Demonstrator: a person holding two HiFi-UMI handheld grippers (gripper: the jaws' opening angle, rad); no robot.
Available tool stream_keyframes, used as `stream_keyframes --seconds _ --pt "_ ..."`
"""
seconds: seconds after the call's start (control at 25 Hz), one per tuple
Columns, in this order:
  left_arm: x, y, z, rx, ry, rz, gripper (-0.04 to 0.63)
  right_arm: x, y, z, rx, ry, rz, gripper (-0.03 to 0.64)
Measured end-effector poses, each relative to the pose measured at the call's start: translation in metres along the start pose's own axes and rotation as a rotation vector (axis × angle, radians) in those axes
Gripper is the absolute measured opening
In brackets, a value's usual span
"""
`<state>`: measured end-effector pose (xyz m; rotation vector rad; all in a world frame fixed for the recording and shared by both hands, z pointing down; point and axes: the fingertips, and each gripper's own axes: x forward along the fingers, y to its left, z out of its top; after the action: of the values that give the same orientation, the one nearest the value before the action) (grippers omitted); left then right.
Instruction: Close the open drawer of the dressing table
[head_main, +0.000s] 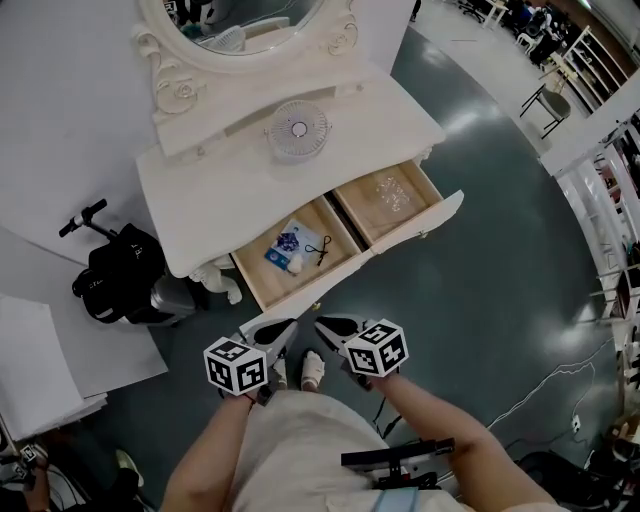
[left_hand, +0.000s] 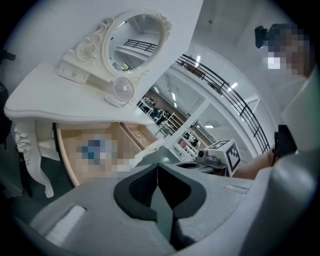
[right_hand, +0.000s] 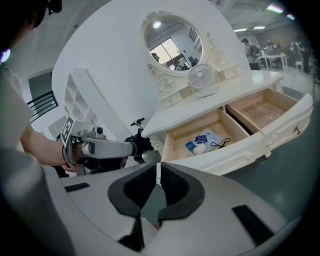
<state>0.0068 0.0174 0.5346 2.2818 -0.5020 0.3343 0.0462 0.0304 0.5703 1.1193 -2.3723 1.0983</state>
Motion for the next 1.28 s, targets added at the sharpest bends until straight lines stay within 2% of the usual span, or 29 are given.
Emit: stream_keyframes --seconds 0.08,0.2,0.6,1.28 --pt "0.001 0.002 -0.001 -0.004 0.002 -0.001 0.010 0.002 -0.004 -0.002 -0.003 0.008 -0.010 0.022" --pt "0.000 0.004 0.000 -0.013 0.000 -0.002 0.011 0.006 -0.011 -0.005 -0.011 0.027 -0.033 0.086" --pt "0.001 0.007 -0.006 -0.027 0.022 -0.013 0.010 0.023 -0.039 -0.017 -0.033 0.086 -0.111 0.151" --pt "0.002 0.020 -0.019 -0.068 0.048 0.004 0.011 0.059 -0.081 -0.052 0.010 0.218 -0.199 0.164"
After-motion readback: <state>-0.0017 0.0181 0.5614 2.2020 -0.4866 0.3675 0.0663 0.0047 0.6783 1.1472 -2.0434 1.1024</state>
